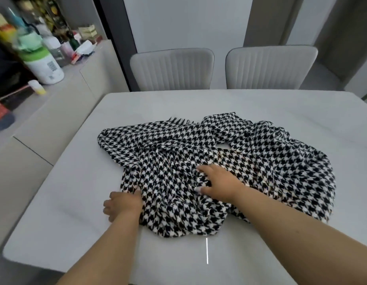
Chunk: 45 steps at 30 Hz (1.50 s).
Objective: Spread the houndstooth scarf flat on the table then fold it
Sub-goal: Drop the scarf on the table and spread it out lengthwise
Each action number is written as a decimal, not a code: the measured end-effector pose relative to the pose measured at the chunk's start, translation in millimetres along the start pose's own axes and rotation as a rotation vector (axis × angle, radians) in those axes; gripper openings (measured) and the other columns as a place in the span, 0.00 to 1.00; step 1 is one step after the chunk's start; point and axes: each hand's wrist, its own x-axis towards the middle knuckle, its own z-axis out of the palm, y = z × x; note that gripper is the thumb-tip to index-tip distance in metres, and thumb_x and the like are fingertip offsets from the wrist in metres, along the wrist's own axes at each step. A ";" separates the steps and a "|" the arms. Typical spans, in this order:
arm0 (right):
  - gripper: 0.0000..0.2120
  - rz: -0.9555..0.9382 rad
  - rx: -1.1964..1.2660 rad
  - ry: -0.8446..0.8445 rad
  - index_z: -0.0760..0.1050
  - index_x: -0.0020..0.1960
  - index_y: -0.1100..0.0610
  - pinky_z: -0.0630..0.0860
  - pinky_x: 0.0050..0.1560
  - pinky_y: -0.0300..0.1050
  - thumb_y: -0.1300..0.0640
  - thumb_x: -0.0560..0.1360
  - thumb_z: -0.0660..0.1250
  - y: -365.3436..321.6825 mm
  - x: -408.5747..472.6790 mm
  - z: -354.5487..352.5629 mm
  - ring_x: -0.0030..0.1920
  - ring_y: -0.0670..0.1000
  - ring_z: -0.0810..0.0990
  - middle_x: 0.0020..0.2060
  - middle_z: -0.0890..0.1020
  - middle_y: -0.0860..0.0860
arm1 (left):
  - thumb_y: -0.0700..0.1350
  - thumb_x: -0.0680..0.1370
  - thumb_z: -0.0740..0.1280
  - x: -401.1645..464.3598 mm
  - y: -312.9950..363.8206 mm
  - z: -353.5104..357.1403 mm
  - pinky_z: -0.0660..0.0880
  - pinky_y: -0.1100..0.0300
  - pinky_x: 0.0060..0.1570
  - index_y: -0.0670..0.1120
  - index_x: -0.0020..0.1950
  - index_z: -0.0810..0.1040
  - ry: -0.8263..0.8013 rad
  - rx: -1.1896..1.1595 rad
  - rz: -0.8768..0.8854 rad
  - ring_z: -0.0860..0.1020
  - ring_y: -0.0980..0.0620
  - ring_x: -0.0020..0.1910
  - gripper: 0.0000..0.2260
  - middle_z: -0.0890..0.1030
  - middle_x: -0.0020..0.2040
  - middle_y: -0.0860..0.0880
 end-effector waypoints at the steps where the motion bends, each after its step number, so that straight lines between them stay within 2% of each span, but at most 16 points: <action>1: 0.31 -0.001 -0.066 -0.057 0.61 0.73 0.48 0.71 0.66 0.52 0.41 0.74 0.66 -2.2 -0.5 6.9 0.66 0.53 0.72 0.67 0.71 0.51 | 0.57 0.75 0.68 2.3 -2.3 1.7 0.69 0.47 0.59 0.37 0.67 0.67 -0.039 0.067 0.020 0.67 0.37 0.65 0.29 0.69 0.66 0.35; 3: 0.24 0.050 -0.149 -0.097 0.67 0.67 0.51 0.76 0.57 0.49 0.43 0.75 0.66 -2.7 -2.2 15.3 0.58 0.53 0.77 0.60 0.77 0.52 | 0.56 0.77 0.65 10.5 -6.3 6.3 0.71 0.52 0.55 0.38 0.62 0.73 -0.090 0.015 0.116 0.73 0.38 0.60 0.23 0.75 0.61 0.37; 6: 0.16 0.245 -0.229 -0.086 0.73 0.59 0.55 0.76 0.45 0.45 0.44 0.78 0.61 4.1 -0.7 11.0 0.47 0.52 0.78 0.48 0.79 0.50 | 0.47 0.77 0.66 21.3 -8.0 -9.2 0.77 0.50 0.55 0.39 0.54 0.77 -0.159 -0.559 0.079 0.79 0.41 0.50 0.12 0.81 0.54 0.39; 10: 0.16 0.533 -0.406 -0.257 0.75 0.64 0.54 0.73 0.59 0.51 0.52 0.79 0.57 18.3 3.3 -8.2 0.60 0.55 0.77 0.61 0.78 0.52 | 0.45 0.73 0.70 67.4 -25.3 -77.6 0.76 0.54 0.55 0.38 0.57 0.76 -0.004 -0.896 -0.110 0.79 0.44 0.49 0.16 0.80 0.53 0.42; 14: 0.18 0.569 -0.498 -0.431 0.74 0.64 0.53 0.71 0.64 0.52 0.53 0.76 0.58 18.3 7.4 -16.7 0.62 0.55 0.75 0.63 0.76 0.51 | 0.42 0.72 0.73 75.7 -53.5 -119.7 0.78 0.46 0.55 0.32 0.58 0.77 -0.260 -0.556 -0.074 0.82 0.40 0.47 0.19 0.82 0.53 0.36; 17: 0.17 0.414 -0.506 -0.312 0.76 0.60 0.56 0.75 0.58 0.49 0.47 0.76 0.62 -3.6 19.1 -26.5 0.53 0.54 0.78 0.52 0.80 0.52 | 0.45 0.77 0.70 42.9 -69.3 -115.4 0.81 0.48 0.48 0.35 0.53 0.80 -0.728 -0.056 0.025 0.84 0.42 0.42 0.13 0.85 0.44 0.38; 19: 0.21 0.294 -0.371 -0.133 0.76 0.58 0.60 0.76 0.52 0.45 0.44 0.78 0.62 -21.3 33.5 -35.2 0.43 0.50 0.78 0.45 0.80 0.52 | 0.52 0.76 0.70 36.4 -71.6 -105.1 0.80 0.55 0.39 0.40 0.49 0.79 -0.810 0.198 0.073 0.81 0.46 0.35 0.14 0.84 0.39 0.44; 22: 0.21 0.216 -0.037 0.206 0.71 0.61 0.62 0.77 0.51 0.49 0.46 0.77 0.64 -43.0 64.7 -47.4 0.48 0.54 0.78 0.54 0.76 0.57 | 0.59 0.77 0.66 58.6 -64.3 -84.2 0.77 0.55 0.46 0.39 0.61 0.76 -0.556 0.347 0.218 0.78 0.45 0.41 0.25 0.80 0.44 0.42; 24: 0.25 0.260 0.105 0.320 0.65 0.68 0.61 0.76 0.57 0.54 0.49 0.77 0.65 -48.9 90.4 -48.3 0.57 0.59 0.77 0.65 0.70 0.60 | 0.59 0.77 0.66 75.9 -58.5 -71.8 0.75 0.52 0.54 0.37 0.70 0.66 -0.240 0.213 0.302 0.77 0.41 0.56 0.31 0.77 0.59 0.38; 28: 0.36 0.467 0.244 0.147 0.49 0.78 0.56 0.74 0.57 0.53 0.47 0.78 0.63 -40.6 132.5 -30.6 0.60 0.62 0.76 0.72 0.62 0.64 | 0.56 0.76 0.68 82.6 -50.5 -48.0 0.68 0.47 0.67 0.43 0.77 0.56 -0.110 -0.077 0.394 0.70 0.39 0.67 0.36 0.67 0.72 0.39; 32: 0.13 0.336 -0.019 0.053 0.77 0.60 0.62 0.75 0.56 0.48 0.59 0.79 0.59 -51.9 150.7 -12.4 0.52 0.56 0.77 0.56 0.79 0.58 | 0.49 0.81 0.63 74.6 -48.3 -33.8 0.75 0.56 0.47 0.46 0.56 0.75 -0.161 -0.072 0.570 0.78 0.53 0.41 0.09 0.77 0.60 0.50; 34: 0.08 0.255 0.057 0.107 0.76 0.46 0.58 0.74 0.48 0.47 0.60 0.79 0.59 -65.3 153.1 -6.6 0.45 0.54 0.75 0.49 0.78 0.58 | 0.50 0.81 0.63 63.4 -51.3 -38.5 0.70 0.61 0.40 0.47 0.45 0.75 -0.193 -0.013 0.636 0.76 0.57 0.41 0.08 0.79 0.52 0.53; 36: 0.04 0.220 0.116 0.231 0.74 0.51 0.59 0.75 0.44 0.46 0.60 0.78 0.62 -70.2 158.1 -7.1 0.43 0.55 0.78 0.54 0.76 0.58 | 0.49 0.81 0.62 44.0 -59.6 -53.2 0.70 0.66 0.39 0.49 0.44 0.75 -0.359 0.112 0.670 0.76 0.57 0.42 0.08 0.78 0.46 0.55; 39: 0.28 0.226 0.178 0.288 0.63 0.72 0.58 0.76 0.56 0.50 0.53 0.76 0.68 -59.1 161.3 -15.5 0.60 0.59 0.76 0.69 0.67 0.59 | 0.51 0.81 0.61 16.7 -69.3 -84.5 0.71 0.66 0.38 0.54 0.43 0.77 -0.842 0.386 0.658 0.74 0.60 0.36 0.09 0.78 0.41 0.55; 41: 0.36 0.277 0.160 0.199 0.54 0.77 0.58 0.69 0.66 0.53 0.49 0.76 0.68 -48.5 166.2 -19.2 0.69 0.61 0.69 0.73 0.63 0.60 | 0.52 0.82 0.60 14.0 -60.5 -96.3 0.75 0.63 0.38 0.51 0.46 0.79 -0.971 0.344 0.553 0.77 0.58 0.32 0.11 0.81 0.39 0.51; 45: 0.28 0.244 0.005 -0.058 0.65 0.72 0.62 0.69 0.65 0.50 0.43 0.80 0.59 -53.8 167.2 -9.2 0.66 0.59 0.72 0.68 0.72 0.60 | 0.53 0.81 0.61 54.8 -15.1 -78.2 0.74 0.59 0.46 0.46 0.54 0.76 -0.255 0.119 0.633 0.77 0.52 0.45 0.11 0.79 0.48 0.50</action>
